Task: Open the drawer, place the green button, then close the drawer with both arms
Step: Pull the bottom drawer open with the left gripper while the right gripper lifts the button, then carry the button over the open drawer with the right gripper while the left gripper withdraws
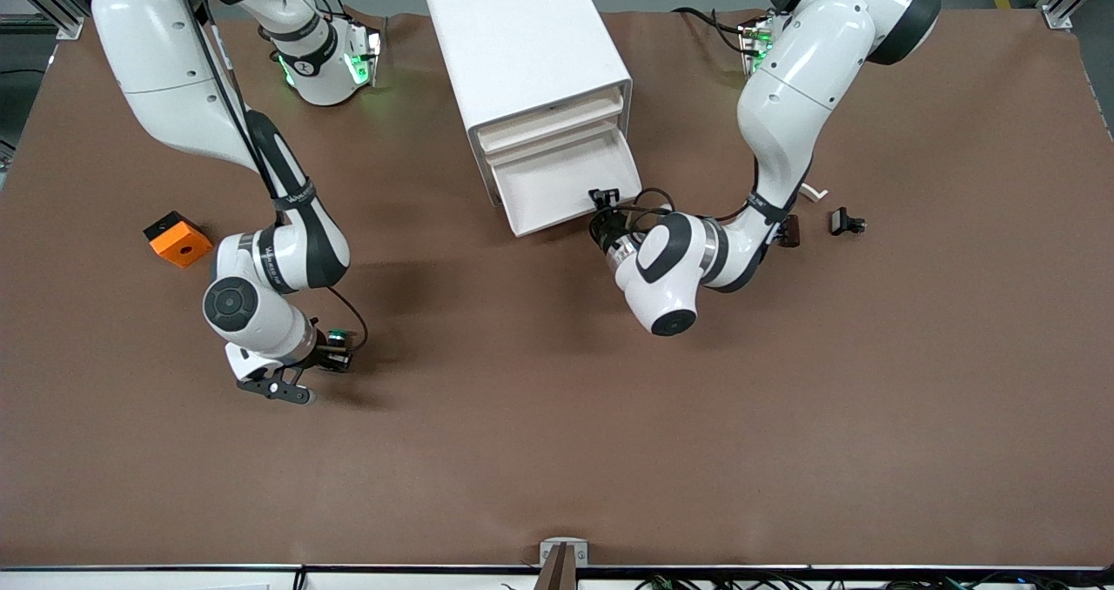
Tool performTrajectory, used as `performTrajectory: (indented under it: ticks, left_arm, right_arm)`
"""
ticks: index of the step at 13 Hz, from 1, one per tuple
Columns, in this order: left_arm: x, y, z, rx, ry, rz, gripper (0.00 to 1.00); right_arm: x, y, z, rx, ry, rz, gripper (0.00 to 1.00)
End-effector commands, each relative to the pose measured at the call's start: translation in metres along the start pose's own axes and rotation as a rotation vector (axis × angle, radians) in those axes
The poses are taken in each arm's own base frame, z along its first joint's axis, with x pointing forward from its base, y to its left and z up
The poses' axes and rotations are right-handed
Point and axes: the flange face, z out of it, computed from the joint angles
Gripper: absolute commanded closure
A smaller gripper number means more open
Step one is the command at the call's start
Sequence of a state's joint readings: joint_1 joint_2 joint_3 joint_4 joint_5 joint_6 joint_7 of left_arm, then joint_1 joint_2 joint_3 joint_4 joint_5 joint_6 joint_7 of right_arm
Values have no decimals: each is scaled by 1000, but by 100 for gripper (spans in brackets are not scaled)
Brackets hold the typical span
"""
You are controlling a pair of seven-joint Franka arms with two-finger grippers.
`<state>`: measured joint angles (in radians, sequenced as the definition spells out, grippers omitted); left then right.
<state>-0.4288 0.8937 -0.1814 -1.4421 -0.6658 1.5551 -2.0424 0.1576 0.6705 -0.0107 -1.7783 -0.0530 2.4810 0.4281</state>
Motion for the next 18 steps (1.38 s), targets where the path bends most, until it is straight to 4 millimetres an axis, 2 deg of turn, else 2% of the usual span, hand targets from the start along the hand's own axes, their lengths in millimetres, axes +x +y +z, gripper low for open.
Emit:
performTrajectory:
  ticks: [1, 2, 3, 4, 5, 6, 9, 11, 13, 15, 16, 18]
  left_arm:
    - [6, 35, -11, -120, 9, 52, 83]
    - [6, 36, -14, -133, 2, 58, 75]
    - [8, 39, -17, -150, -5, 55, 65]
    - [10, 41, -21, -162, -9, 49, 59]
    - [12, 42, -25, -170, -10, 46, 12]
    - [13, 41, -28, -176, -10, 46, 0]
    - [11, 31, -52, -207, -19, 61, 0]
    - [9, 14, -83, -294, 50, 89, 0]
    - [12, -4, -100, -366, 196, 114, 0]
    - [16, -27, -139, -456, 269, 159, 0]
    - [24, -41, -167, -507, 303, 210, 0]
    - [45, -75, -221, -586, 342, 324, 0]
  right_arm:
    - [-3, -4, -10, 2, -19, 16, 100]
    - [-4, -9, -24, 0, -33, 17, 100]
    - [-5, -17, -50, 0, -41, 40, 100]
    - [-11, -29, -65, -6, -70, 64, 100]
    - [-18, -41, -89, -3, -84, 100, 100]
    - [-27, -55, -108, -1, -94, 133, 100]
    - [-60, -105, -154, 13, -122, 225, 100]
    - [-95, -149, -170, 26, -145, 305, 100]
    - [-126, -183, -184, 30, -159, 372, 100]
    - [-162, -218, -191, 25, -162, 428, 100]
    - [-184, -238, -192, 18, -155, 441, 100]
    - [-216, -265, -194, 14, -146, 478, 100]
